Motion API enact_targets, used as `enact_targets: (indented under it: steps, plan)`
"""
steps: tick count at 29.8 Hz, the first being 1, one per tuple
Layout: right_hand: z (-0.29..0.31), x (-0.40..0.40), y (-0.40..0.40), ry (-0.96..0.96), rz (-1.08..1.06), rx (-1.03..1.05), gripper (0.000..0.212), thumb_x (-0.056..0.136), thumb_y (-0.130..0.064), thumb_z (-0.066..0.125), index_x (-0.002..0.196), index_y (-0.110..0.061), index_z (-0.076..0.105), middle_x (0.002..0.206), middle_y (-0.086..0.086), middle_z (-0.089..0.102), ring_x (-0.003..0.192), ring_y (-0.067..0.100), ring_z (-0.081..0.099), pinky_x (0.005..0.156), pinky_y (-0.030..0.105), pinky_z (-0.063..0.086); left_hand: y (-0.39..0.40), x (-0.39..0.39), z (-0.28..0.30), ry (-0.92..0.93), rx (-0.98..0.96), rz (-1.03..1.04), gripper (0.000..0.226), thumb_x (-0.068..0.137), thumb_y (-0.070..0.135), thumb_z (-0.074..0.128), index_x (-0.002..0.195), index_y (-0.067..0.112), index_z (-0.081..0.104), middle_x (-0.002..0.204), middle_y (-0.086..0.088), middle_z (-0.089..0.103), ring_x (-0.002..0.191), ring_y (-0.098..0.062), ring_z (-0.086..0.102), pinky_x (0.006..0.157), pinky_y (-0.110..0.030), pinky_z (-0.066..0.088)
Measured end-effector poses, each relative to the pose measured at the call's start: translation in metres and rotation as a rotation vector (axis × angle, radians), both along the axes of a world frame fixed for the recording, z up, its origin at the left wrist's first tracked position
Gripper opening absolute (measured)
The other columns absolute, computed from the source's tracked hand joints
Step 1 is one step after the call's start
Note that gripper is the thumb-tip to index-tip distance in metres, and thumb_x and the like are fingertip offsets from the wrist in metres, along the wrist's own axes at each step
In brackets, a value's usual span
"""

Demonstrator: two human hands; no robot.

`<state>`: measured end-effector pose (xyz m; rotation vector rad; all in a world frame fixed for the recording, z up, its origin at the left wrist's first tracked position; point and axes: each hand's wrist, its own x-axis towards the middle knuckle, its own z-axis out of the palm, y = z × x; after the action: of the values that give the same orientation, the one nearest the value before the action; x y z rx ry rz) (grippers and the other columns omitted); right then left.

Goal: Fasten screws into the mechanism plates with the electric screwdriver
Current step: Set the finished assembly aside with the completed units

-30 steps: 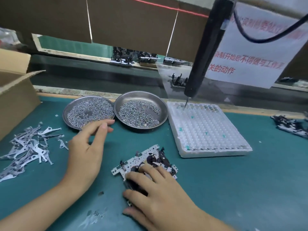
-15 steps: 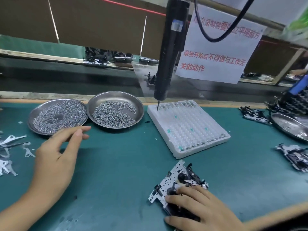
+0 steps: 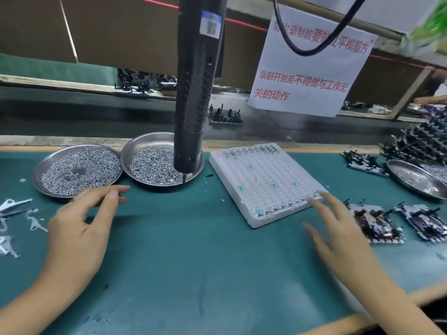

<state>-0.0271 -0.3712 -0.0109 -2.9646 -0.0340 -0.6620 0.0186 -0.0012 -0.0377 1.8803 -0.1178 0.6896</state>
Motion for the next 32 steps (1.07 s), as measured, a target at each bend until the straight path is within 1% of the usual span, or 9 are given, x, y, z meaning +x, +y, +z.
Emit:
enact_targets:
  steps: [2, 5, 13, 18, 19, 21, 24, 27, 32]
  plan:
    - [0.0, 0.017, 0.018, 0.046, 0.178, -0.064, 0.055, 0.073, -0.012, 0.081, 0.124, -0.002, 0.061, 0.134, 0.026, 0.05, 0.119, 0.045, 0.051, 0.095, 0.06, 0.042, -0.001, -0.002, 0.001, -0.002, 0.0, -0.003, 0.021, 0.085, 0.05, 0.043, 0.088, 0.059, 0.062, 0.091, 0.027, 0.064, 0.084, 0.012, 0.056, 0.079, -0.005, 0.039]
    - [-0.005, 0.034, 0.041, 0.19, 0.278, -0.057, 0.048, 0.092, -0.029, 0.059, 0.137, -0.015, 0.05, 0.15, 0.008, 0.035, 0.141, 0.032, 0.029, 0.111, 0.053, 0.024, -0.001, -0.003, 0.003, -0.003, 0.004, -0.017, 0.021, 0.084, 0.051, 0.042, 0.086, 0.061, 0.061, 0.091, 0.027, 0.064, 0.085, 0.011, 0.056, 0.078, -0.005, 0.039]
    - [-0.015, 0.062, 0.079, 0.16, 0.363, 0.044, 0.04, 0.097, -0.025, 0.053, 0.135, -0.01, 0.052, 0.145, 0.005, 0.044, 0.14, 0.023, 0.031, 0.11, 0.046, 0.02, -0.001, -0.002, 0.003, -0.006, 0.055, -0.026, 0.021, 0.087, 0.048, 0.043, 0.088, 0.058, 0.062, 0.092, 0.021, 0.064, 0.089, 0.009, 0.056, 0.082, -0.006, 0.038]
    - [-0.015, 0.059, 0.092, 0.086, 0.343, 0.118, 0.041, 0.088, -0.026, 0.066, 0.124, -0.009, 0.062, 0.137, 0.009, 0.053, 0.131, 0.034, 0.042, 0.106, 0.059, 0.026, -0.004, -0.003, 0.007, 0.004, 0.095, -0.014, 0.021, 0.086, 0.048, 0.043, 0.089, 0.049, 0.064, 0.095, 0.021, 0.064, 0.092, 0.004, 0.056, 0.093, -0.032, 0.041]
    - [-0.015, 0.058, 0.097, 0.021, 0.341, 0.092, 0.041, 0.084, -0.027, 0.067, 0.121, -0.009, 0.064, 0.136, 0.009, 0.054, 0.127, 0.036, 0.046, 0.104, 0.062, 0.029, -0.004, -0.002, 0.01, 0.001, 0.116, -0.016, 0.02, 0.086, 0.046, 0.044, 0.091, 0.047, 0.063, 0.097, 0.021, 0.063, 0.094, 0.004, 0.056, 0.094, -0.032, 0.041]
    - [-0.013, 0.057, 0.112, -0.12, 0.399, 0.02, 0.039, 0.082, -0.027, 0.061, 0.116, -0.008, 0.066, 0.13, 0.01, 0.058, 0.117, 0.037, 0.054, 0.098, 0.063, 0.035, -0.004, 0.001, 0.018, -0.007, 0.164, -0.022, 0.017, 0.089, 0.04, 0.047, 0.095, 0.041, 0.063, 0.097, 0.02, 0.064, 0.096, 0.007, 0.054, 0.09, -0.021, 0.04]
    - [-0.009, 0.071, 0.142, -0.182, 0.503, -0.005, 0.036, 0.085, -0.028, 0.056, 0.111, -0.007, 0.068, 0.123, 0.012, 0.063, 0.105, 0.034, 0.061, 0.095, 0.055, 0.043, -0.002, 0.014, 0.037, -0.016, 0.268, -0.002, 0.014, 0.091, 0.022, 0.058, 0.1, 0.027, 0.067, 0.097, 0.014, 0.063, 0.092, 0.009, 0.052, 0.085, -0.006, 0.035]
    - [-0.008, 0.09, 0.161, -0.111, 0.429, -0.03, 0.033, 0.084, -0.03, 0.062, 0.106, -0.007, 0.069, 0.118, 0.014, 0.065, 0.095, 0.034, 0.063, 0.083, 0.045, 0.05, -0.003, 0.037, 0.062, 0.016, 0.384, -0.012, 0.018, 0.091, 0.015, 0.059, 0.103, 0.025, 0.067, 0.095, 0.007, 0.061, 0.087, 0.005, 0.052, 0.08, 0.0, 0.031]
    - [-0.018, 0.103, 0.162, -0.092, 0.343, -0.071, 0.027, 0.076, -0.024, 0.066, 0.097, -0.008, 0.07, 0.103, 0.01, 0.068, 0.084, 0.034, 0.063, 0.064, 0.036, 0.051, -0.024, 0.1, 0.083, 0.059, 0.547, -0.037, 0.022, 0.089, 0.017, 0.059, 0.109, 0.02, 0.068, 0.105, 0.004, 0.061, 0.094, -0.009, 0.054, 0.085, -0.022, 0.038]
